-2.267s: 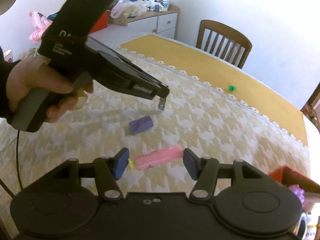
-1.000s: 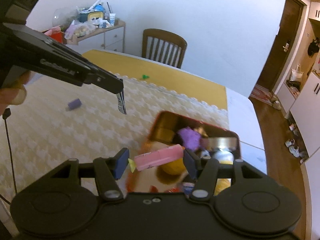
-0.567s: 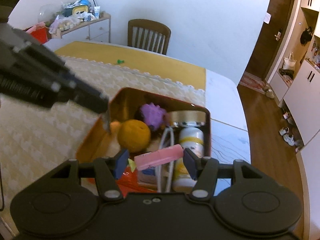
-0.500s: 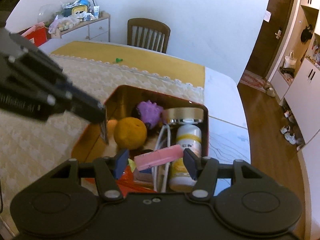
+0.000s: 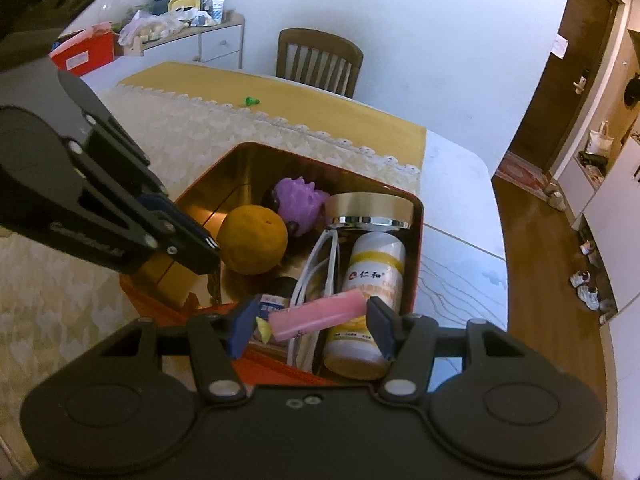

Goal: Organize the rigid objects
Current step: 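Lower the nail clipper into the tin and open the left tool while the right tool releases the eraser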

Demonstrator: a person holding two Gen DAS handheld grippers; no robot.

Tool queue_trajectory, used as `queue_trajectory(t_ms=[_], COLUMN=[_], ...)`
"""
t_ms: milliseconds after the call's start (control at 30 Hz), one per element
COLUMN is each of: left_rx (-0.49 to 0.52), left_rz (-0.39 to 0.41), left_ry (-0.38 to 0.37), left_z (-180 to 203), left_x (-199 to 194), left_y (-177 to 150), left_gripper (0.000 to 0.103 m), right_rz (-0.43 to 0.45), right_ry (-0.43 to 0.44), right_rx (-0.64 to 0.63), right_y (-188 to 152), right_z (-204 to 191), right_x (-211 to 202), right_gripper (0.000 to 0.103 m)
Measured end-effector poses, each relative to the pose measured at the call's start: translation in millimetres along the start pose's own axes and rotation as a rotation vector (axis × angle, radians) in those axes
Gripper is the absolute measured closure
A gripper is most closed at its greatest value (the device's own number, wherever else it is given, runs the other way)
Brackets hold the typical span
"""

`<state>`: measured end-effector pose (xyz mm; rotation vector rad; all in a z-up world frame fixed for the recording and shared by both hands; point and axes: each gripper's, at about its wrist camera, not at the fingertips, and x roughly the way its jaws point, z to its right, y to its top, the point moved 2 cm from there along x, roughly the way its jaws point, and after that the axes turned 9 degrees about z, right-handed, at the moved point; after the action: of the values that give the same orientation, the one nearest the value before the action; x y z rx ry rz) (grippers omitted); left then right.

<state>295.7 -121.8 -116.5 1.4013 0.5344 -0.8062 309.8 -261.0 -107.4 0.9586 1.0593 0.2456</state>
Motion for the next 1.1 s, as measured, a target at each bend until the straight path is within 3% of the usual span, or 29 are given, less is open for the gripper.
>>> queue_trajectory(t_ms=[467,900,1100], left_rx=[-0.021,-0.022,-0.011], left_rz=[-0.042,0.020,0.073], left_ry=[0.027,0.022,0.009], left_z=[2.5,3.3,1.2], left_x=[20.1,1.5,-17.1], left_y=[-1.8,-0.1,0.3], left_gripper=[0.092,0.092,0.088], right_rz=[-0.012,-0.008,0.003], right_ry=[0.029,0.029,0.021], right_rx=[0.009,0.062,0.080], right_y=[-2.8,8.1,18.1], right_z=[9.3,10.3,5.2], right_x=[-1.0,-16.6,-26.0], right_gripper=[0.044,0.038,0.030])
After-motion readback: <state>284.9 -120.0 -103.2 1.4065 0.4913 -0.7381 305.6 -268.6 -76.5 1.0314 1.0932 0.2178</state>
